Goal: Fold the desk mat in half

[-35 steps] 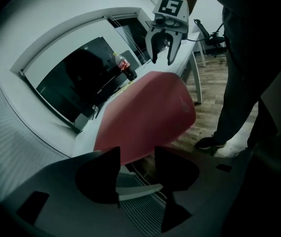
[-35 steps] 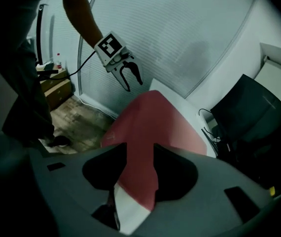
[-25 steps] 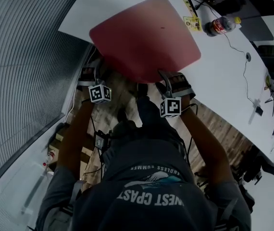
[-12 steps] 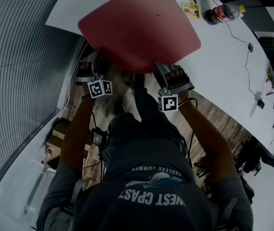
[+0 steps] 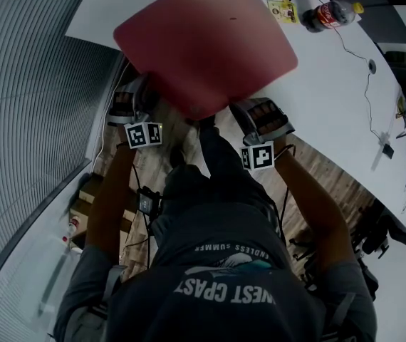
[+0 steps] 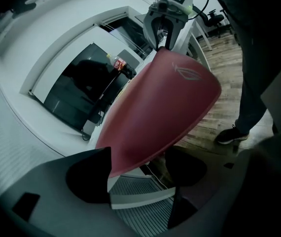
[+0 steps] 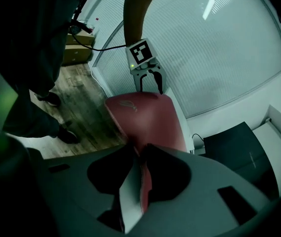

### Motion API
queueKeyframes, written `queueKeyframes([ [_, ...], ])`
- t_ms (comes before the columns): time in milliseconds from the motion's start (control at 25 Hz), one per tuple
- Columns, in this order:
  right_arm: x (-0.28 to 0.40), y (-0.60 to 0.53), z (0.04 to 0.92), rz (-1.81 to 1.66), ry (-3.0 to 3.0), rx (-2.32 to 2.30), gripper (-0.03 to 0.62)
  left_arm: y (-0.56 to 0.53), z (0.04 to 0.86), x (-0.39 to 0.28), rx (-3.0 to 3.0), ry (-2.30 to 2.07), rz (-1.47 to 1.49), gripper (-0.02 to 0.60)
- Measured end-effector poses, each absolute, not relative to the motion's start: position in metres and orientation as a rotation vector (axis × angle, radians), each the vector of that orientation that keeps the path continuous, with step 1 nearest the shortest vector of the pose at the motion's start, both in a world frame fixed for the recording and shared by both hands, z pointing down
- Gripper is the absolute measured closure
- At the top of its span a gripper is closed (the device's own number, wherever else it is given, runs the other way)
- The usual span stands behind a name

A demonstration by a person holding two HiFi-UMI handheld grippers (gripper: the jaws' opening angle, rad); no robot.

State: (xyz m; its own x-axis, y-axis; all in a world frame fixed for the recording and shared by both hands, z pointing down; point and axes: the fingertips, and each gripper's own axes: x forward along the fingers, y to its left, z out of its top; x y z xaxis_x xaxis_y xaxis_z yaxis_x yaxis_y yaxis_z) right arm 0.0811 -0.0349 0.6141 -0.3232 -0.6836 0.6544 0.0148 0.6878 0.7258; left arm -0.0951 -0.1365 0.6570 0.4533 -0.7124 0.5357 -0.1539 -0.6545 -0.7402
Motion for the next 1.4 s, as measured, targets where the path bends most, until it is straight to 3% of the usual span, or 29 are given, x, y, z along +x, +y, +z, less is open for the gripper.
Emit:
queueKeyframes([
  [160, 0.083, -0.044, 0.598, -0.721, -1.804, 0.617, 0.514, -0.130, 0.644, -0.093, -2.107, 0.699, -1.137, 0.283],
  [400, 0.086, -0.064, 0.569, -0.670, -1.846, 0.738, 0.534, -0.130, 0.625, -0.095, -2.118, 0.709, -1.101, 0.465],
  [520, 0.088, -0.076, 0.553, -0.654, -1.858, 0.797, 0.540, -0.134, 0.610, -0.095, -2.125, 0.721, -1.087, 0.520],
  [760, 0.098, -0.100, 0.533, -0.623, -1.859, 0.895, 0.545, -0.149, 0.578, -0.091, -2.115, 0.740, -1.051, 0.548],
  [1400, 0.123, -0.154, 0.504, -0.544, -1.872, 1.048, 0.545, -0.212, 0.518, -0.069, -2.127, 0.801, -1.020, 0.548],
])
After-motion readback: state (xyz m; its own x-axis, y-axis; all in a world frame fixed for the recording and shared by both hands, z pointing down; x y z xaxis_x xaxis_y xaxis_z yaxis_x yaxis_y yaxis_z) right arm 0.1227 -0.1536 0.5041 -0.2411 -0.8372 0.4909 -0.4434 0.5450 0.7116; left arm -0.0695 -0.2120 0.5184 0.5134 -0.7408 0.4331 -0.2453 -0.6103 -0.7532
